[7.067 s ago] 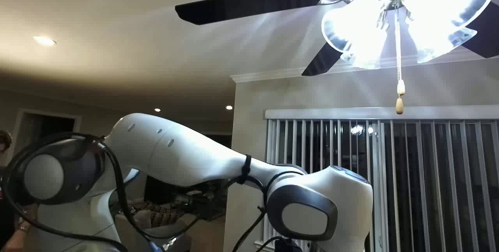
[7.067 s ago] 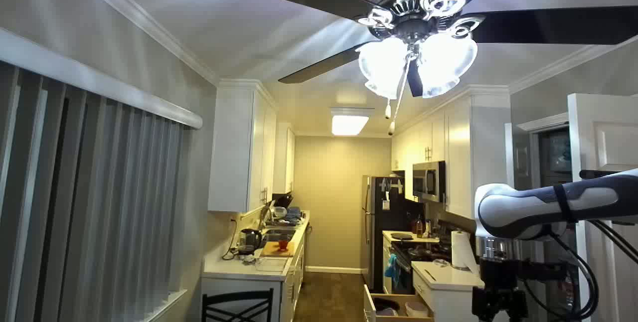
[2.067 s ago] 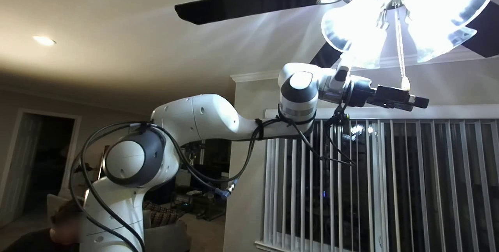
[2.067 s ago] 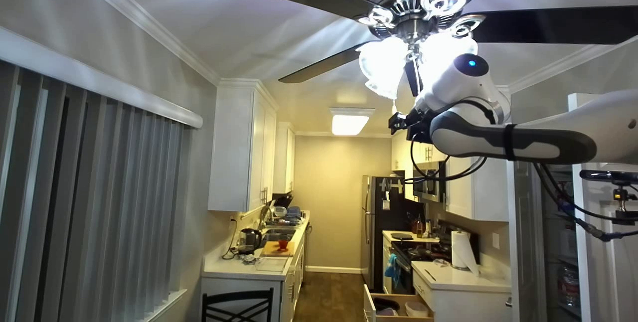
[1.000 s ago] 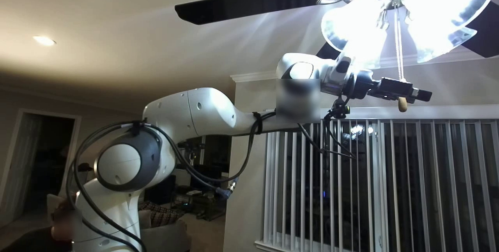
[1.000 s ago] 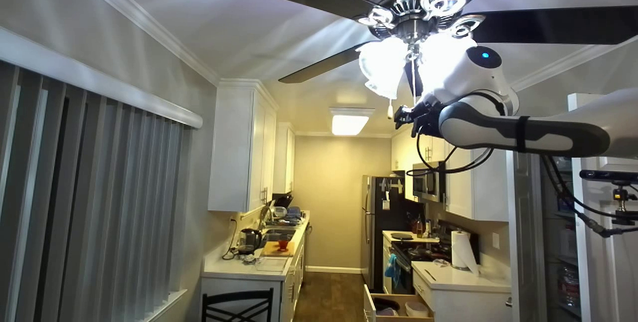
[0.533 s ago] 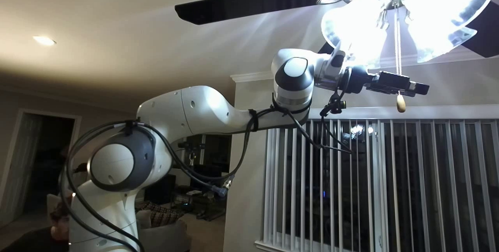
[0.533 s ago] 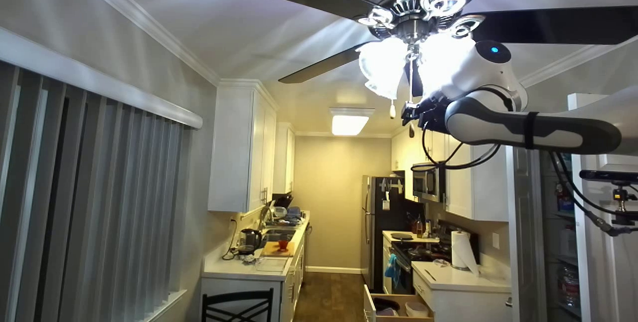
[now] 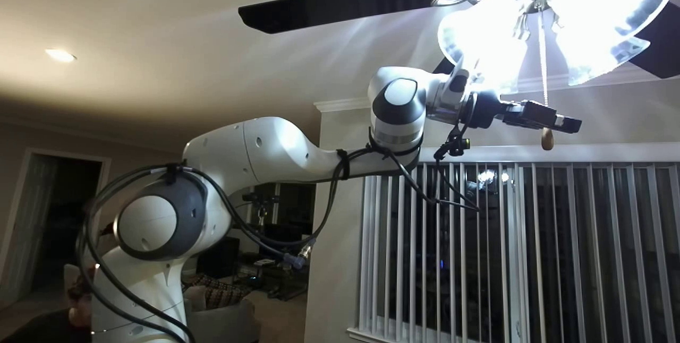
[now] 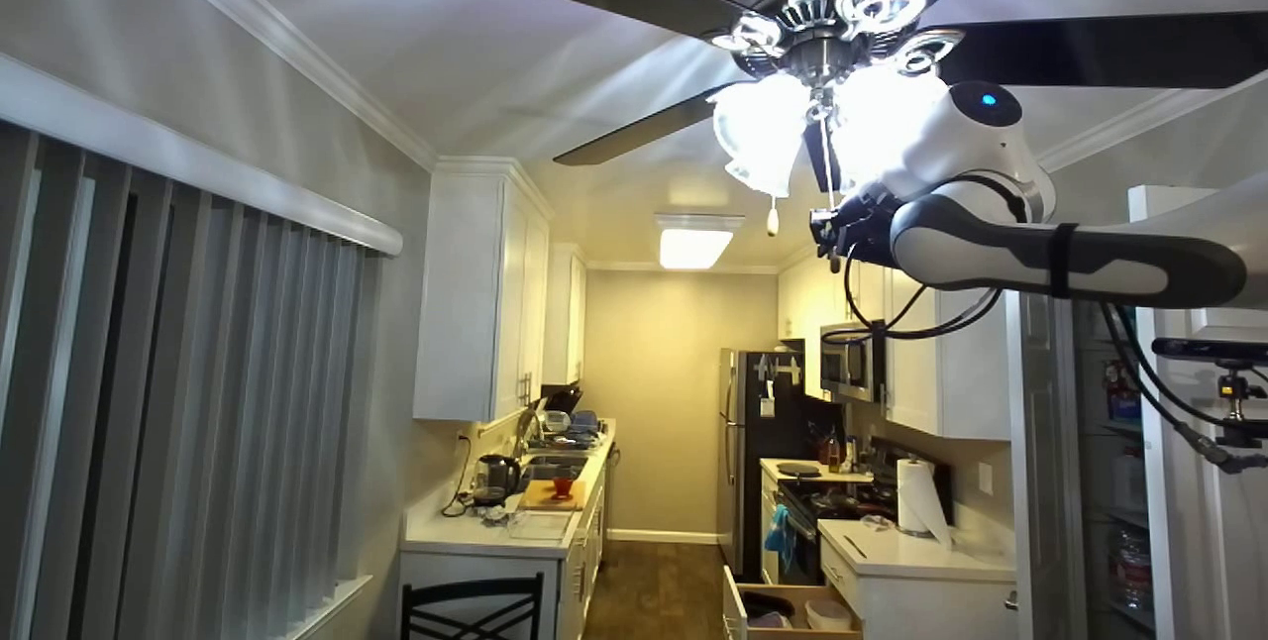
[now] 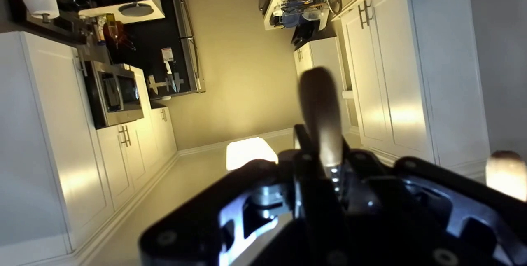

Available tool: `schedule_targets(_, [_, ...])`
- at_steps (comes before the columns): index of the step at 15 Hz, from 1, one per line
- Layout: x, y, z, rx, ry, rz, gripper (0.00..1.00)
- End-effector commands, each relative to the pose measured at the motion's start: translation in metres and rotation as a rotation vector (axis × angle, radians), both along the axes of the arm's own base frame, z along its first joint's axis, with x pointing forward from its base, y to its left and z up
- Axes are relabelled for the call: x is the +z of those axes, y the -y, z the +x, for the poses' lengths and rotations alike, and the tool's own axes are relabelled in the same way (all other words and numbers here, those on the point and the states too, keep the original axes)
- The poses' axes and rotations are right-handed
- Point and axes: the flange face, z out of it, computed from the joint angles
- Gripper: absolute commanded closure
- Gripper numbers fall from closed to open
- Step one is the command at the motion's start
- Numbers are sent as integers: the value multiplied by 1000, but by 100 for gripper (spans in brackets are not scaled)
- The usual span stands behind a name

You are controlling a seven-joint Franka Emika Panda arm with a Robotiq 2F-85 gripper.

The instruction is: Turn off the lights

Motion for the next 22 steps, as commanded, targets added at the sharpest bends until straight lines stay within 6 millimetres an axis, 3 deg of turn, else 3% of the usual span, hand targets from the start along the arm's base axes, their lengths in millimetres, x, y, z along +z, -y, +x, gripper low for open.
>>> schedule_targets(1, [-4,-1,-8,-1,-20,5,64])
schedule_targets(2, [-5,-1,-9,0,-21,5,63])
schedule_targets(5, [-6,-1,-8,-1,-25,3,46])
schedule_targets(6, [-7,-2,-8,4,-27,-2,84])
schedule_targets(8, [-8,-3,-8,7,-32,-5,87])
schedule_targets(10, [-10,-4,-8,10,-36,-2,97])
schedule_targets(13, [-11,-5,-10,12,-39,-1,100])
schedule_targets(17, [-14,-8,-13,16,-39,-2,96])
schedule_targets(22, [-39,-5,1,19,-91,11,96])
